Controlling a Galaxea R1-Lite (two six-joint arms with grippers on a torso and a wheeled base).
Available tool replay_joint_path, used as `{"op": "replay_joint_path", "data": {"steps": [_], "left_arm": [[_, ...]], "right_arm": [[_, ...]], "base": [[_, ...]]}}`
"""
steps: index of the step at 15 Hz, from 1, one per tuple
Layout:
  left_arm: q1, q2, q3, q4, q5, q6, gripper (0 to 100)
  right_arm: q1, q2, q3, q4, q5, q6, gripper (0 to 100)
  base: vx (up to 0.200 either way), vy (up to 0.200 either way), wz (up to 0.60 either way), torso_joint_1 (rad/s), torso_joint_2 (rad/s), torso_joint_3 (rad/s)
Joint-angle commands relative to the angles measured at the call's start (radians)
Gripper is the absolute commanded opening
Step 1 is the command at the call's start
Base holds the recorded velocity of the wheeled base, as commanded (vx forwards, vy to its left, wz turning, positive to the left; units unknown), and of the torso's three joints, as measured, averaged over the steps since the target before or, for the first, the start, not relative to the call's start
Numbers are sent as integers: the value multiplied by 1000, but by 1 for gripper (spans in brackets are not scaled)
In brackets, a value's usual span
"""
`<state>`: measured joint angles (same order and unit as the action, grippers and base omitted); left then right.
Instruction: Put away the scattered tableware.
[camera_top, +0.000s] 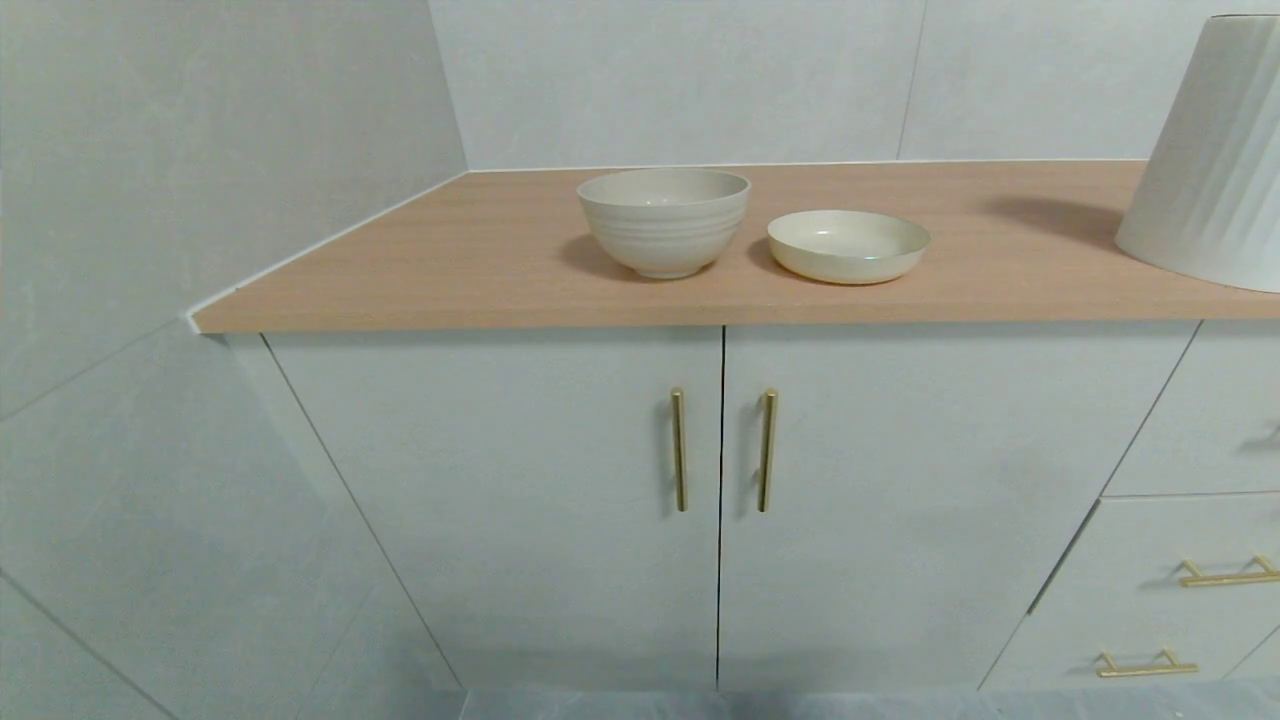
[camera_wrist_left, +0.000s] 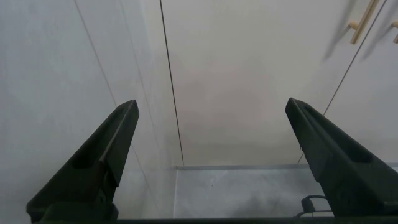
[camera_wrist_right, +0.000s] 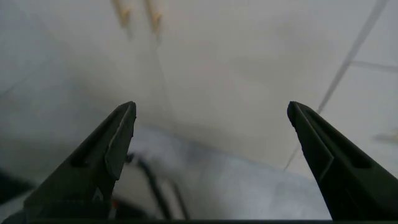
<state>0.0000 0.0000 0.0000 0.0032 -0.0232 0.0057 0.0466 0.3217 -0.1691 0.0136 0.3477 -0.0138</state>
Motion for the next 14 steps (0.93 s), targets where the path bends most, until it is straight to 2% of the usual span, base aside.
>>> {"op": "replay_joint_path", "data": {"steps": [1,4,5,11,14], "left_arm": [[0,2,0,0,0,0,100],[0,2,0,0,0,0,100],[0,0,0,0,0,0,100],[0,0,0,0,0,-1,100],[0,0,0,0,0,2,100]], "right_arm": [[84,220,-56,-1,19,-2,100],[133,415,-132,-11,24,-2,100],[176,530,-181,-44,25,0,100],[354,1039,-303,-425,19,2,100],[401,1226,-463,-465,17,3,100]], "base": [[0,0,0,0,0,0],[0,0,0,0,0,0],[0,0,0,0,0,0],[0,0,0,0,0,0],[0,0,0,0,0,0]]}}
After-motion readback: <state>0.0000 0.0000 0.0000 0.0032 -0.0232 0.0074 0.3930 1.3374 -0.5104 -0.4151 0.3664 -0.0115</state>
